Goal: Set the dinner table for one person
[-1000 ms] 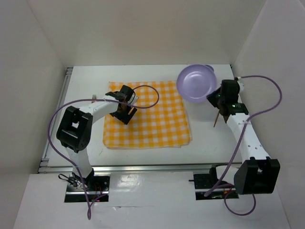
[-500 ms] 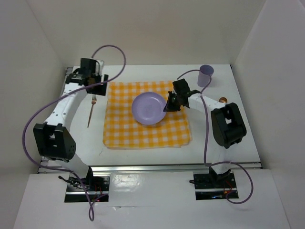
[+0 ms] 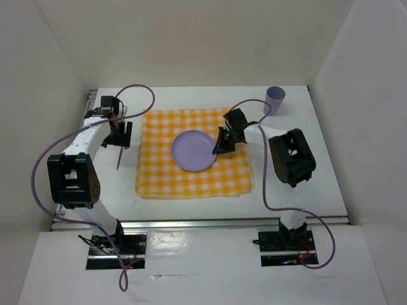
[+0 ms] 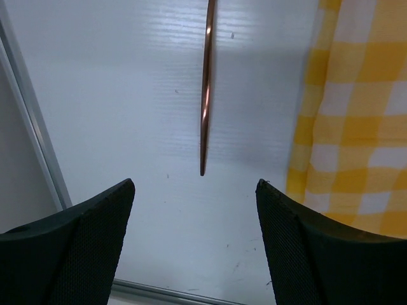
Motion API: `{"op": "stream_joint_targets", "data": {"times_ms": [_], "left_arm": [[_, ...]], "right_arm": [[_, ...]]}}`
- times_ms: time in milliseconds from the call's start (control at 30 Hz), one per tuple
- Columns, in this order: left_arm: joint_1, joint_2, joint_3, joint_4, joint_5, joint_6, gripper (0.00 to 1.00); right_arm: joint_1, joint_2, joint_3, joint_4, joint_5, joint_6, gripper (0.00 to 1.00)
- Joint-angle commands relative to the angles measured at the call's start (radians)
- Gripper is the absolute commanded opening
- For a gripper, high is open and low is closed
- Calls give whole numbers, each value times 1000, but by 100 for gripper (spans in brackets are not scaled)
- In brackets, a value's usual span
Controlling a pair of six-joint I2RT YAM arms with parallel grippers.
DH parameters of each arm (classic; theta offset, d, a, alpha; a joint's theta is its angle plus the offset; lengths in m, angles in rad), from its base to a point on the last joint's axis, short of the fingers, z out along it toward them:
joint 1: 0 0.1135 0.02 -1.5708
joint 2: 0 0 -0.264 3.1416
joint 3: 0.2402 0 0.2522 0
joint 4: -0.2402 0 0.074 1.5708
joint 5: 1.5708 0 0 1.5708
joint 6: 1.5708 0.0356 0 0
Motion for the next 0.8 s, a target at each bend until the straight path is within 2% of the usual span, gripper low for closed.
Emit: {"op": "stream_joint_targets", "data": {"times_ms": [0,133,333,500,767], "left_arm": [[20,22,-8,26,-13,10,83],[29,36,-17,44,-24,10,82],[38,45,-26,45,-24,19,82],[49,76,-26,55,-33,19,82],[58,122,-17,65,-33,30,81]], "right_arm": [[13,6,33,-2,13,-45,0],[42,-44,54,-51,68,-71,0],[42,-149,44,-117,68,-71,0],[51,-129,70,-180,48,-71,0],[51,-81,37,-168,5,-62,0]]}}
